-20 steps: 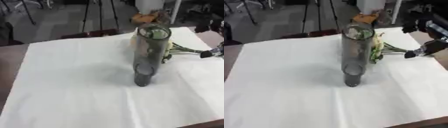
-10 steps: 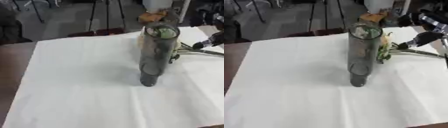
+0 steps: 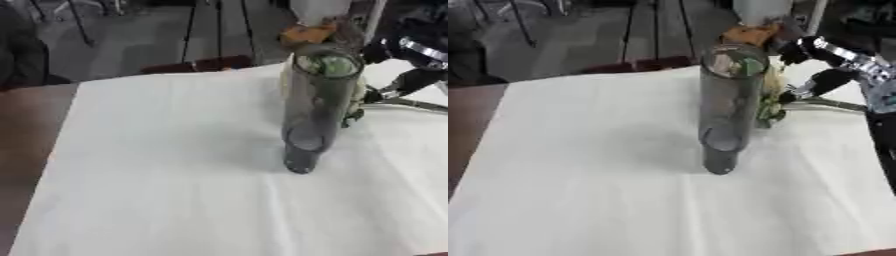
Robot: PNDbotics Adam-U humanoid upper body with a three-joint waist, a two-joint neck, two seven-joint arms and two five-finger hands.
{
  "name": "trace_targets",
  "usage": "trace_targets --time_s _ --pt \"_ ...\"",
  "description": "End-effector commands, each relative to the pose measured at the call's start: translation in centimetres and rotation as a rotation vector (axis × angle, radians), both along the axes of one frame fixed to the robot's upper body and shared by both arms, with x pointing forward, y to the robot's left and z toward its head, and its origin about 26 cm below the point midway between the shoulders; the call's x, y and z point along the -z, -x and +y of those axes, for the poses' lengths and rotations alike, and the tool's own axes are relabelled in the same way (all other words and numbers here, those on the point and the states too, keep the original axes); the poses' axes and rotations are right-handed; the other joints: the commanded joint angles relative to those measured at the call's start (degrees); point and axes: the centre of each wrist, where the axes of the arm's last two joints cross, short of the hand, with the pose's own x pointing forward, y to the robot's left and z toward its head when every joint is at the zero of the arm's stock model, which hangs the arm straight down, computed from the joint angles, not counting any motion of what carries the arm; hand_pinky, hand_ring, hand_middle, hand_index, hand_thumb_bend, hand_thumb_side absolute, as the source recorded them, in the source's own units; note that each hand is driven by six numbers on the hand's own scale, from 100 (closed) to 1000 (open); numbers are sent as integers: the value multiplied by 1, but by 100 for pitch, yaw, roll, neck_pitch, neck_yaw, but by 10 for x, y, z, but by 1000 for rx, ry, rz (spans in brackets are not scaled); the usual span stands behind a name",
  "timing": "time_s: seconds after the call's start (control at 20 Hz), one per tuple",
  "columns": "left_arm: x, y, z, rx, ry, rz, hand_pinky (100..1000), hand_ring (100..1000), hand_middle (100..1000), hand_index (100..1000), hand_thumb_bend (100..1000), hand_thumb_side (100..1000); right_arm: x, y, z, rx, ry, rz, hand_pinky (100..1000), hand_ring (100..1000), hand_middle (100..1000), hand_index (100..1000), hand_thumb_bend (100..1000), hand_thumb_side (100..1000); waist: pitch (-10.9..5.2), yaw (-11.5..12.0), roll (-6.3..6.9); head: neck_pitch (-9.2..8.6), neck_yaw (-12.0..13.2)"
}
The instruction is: Arrange flowers into the vase.
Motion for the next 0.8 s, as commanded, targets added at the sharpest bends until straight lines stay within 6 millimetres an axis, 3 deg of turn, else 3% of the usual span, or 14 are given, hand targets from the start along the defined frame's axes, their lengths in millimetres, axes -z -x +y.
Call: trace_targets --time_s 0.05,0.8 --pt "-7 1 1 6 -15 -25 699 670 660 834 509 966 -16 1 -6 43 29 -44 821 753 695 820 944 326 9 16 67 -38 -30" --pt "-8 1 1 7 -18 -28 700 671 660 834 509 966 -15 -1 -8 142 140 -102 825 760 697 819 929 313 35 74 49 -68 -47"
